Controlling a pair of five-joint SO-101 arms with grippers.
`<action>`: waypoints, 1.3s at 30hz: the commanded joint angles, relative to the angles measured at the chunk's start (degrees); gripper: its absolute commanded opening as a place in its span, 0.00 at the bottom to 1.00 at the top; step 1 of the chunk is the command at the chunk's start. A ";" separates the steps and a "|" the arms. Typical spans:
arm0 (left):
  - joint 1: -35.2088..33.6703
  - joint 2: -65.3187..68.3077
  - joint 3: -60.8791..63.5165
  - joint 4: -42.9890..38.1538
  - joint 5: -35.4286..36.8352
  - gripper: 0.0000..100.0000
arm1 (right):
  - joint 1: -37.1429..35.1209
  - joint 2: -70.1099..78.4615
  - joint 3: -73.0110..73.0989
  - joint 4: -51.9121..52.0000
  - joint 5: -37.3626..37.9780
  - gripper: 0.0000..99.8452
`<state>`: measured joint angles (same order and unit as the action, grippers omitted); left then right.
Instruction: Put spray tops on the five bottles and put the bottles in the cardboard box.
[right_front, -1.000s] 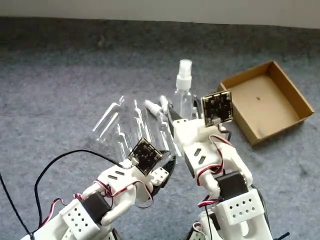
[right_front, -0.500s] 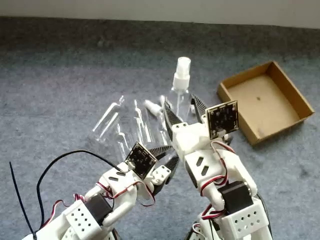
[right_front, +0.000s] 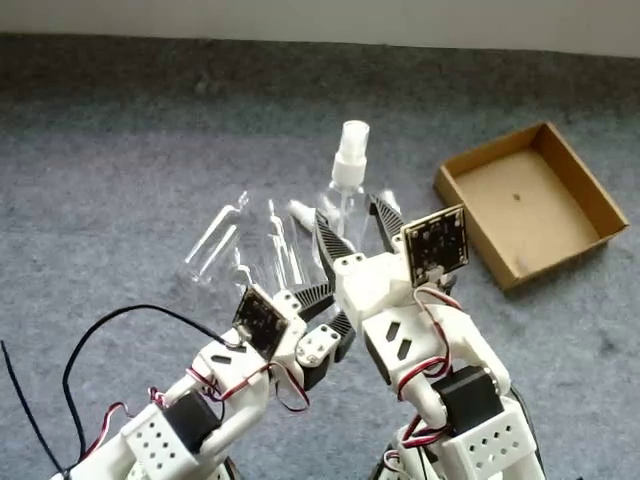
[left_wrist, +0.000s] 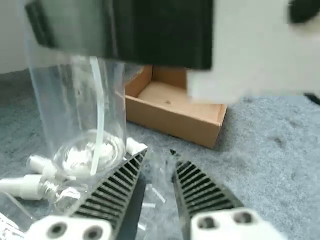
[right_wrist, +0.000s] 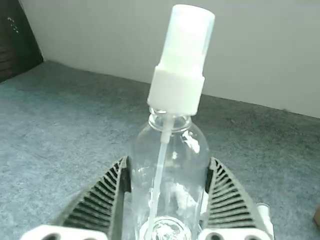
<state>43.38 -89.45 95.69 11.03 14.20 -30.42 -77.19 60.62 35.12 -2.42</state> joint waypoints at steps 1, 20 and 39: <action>-0.75 -10.42 1.71 -0.09 0.88 0.00 | -0.84 -1.27 -0.92 0.04 -0.44 0.08; -5.49 -14.02 1.36 8.44 0.88 0.00 | -4.53 -1.27 -0.92 0.31 -0.44 0.08; -7.96 -13.85 1.36 6.42 0.97 0.00 | -5.93 -1.36 -0.92 0.31 -0.44 0.08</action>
<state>36.88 -103.52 96.04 18.59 14.29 -35.60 -77.19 60.62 35.38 -2.42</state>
